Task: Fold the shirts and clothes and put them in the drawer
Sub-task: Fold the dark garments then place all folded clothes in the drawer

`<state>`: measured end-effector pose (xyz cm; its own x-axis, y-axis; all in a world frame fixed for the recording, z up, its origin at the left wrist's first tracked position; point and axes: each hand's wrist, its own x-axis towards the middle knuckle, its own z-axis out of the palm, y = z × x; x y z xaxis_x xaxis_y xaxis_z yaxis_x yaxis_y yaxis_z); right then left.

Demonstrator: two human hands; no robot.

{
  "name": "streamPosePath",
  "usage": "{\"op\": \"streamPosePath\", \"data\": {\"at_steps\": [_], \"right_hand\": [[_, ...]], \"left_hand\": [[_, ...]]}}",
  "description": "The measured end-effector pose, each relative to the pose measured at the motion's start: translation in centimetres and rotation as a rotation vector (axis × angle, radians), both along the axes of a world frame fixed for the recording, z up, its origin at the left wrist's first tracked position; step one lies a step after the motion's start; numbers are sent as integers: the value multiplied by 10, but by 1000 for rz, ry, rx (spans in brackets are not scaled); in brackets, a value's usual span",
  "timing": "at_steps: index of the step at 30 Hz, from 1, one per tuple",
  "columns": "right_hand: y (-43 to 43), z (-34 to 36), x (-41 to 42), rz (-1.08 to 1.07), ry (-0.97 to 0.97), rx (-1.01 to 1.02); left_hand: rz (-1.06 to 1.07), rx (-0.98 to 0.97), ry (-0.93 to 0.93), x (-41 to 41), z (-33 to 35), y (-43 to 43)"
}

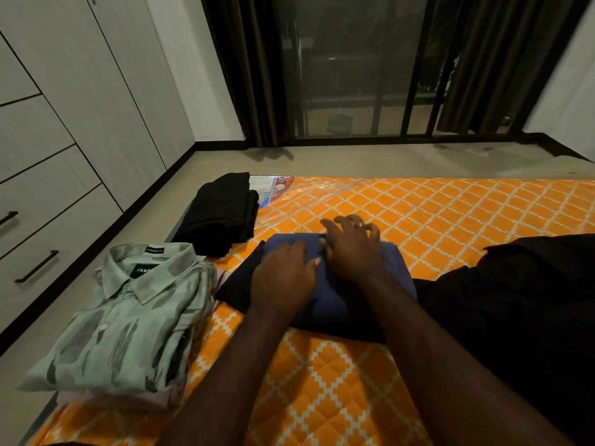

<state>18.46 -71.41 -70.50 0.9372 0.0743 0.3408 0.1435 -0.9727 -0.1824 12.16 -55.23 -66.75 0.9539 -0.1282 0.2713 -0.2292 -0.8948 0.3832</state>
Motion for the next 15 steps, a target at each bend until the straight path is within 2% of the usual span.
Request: {"op": "streamPosePath", "data": {"at_steps": [3,5,7,10,11,13,15], "right_hand": [[6,-43,-4,84,280,-104],[5,-54,-4,85,297,-107],[4,-51,2,88,311,-81],[-1,-40,11,100,393,-13],[-2,-37,13,102,415,-1],[-3,-36,13,109,429,7],[-2,-38,11,109,415,5]], "left_hand": [[-98,161,238,-2,-44,-5],[-109,186,371,-5,-64,-5],[-100,227,345,-6,-65,-5],[43,307,194,-9,-28,-8],[87,303,236,-9,-15,-9],[87,205,544,-10,-2,-11],[66,-33,963,-20,-1,-14]]}}
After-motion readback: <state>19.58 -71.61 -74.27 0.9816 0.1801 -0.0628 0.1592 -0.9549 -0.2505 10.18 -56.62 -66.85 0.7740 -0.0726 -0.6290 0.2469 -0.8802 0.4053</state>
